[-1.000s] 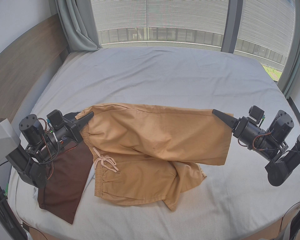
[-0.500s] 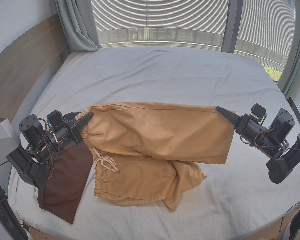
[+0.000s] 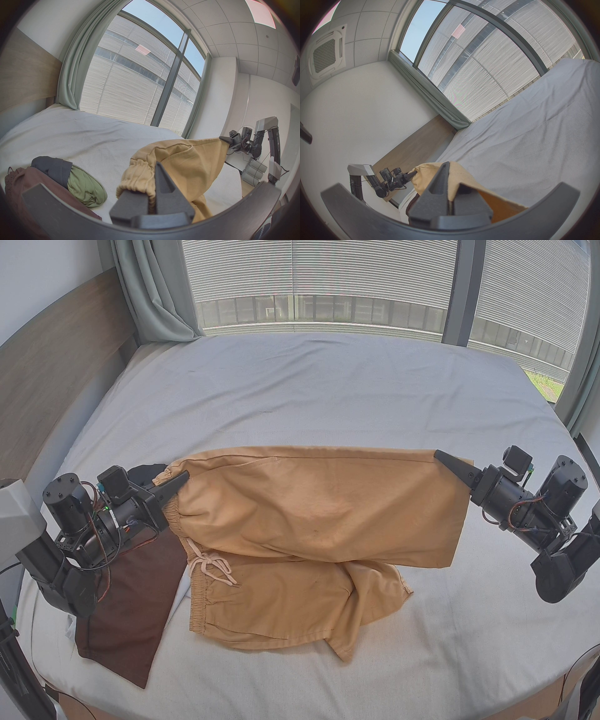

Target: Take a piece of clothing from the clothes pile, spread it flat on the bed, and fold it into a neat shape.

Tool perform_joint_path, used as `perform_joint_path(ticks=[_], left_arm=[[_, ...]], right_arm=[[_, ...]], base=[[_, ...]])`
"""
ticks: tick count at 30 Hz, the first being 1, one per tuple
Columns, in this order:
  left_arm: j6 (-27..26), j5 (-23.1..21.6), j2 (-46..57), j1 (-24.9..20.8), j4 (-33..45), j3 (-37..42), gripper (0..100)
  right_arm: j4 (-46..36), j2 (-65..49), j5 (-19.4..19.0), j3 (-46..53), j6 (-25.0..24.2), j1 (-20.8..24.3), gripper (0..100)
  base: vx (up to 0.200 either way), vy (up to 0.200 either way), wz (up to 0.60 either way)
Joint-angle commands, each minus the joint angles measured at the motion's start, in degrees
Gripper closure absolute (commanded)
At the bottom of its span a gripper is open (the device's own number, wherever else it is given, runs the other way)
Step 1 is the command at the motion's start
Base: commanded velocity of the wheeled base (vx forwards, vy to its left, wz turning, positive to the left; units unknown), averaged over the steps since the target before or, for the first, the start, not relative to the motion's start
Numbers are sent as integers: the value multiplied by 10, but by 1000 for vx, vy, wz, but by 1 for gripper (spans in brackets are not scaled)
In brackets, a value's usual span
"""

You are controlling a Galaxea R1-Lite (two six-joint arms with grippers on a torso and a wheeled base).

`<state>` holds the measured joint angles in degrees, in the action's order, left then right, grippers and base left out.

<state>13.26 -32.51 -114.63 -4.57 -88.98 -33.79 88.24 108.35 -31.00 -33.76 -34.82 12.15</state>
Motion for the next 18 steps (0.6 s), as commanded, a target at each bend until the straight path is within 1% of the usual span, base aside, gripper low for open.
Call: perform_joint_path(ticks=[1, 18], left_arm=[[0, 0, -8, 0, -1, -2, 100], [0, 0, -10, 5, -1, -4, 100]], right_arm=[[0, 12, 0, -3, 9, -10, 100], [0, 21, 0, -10, 12, -20, 100]], base=[[0, 0, 0], [0, 0, 0]])
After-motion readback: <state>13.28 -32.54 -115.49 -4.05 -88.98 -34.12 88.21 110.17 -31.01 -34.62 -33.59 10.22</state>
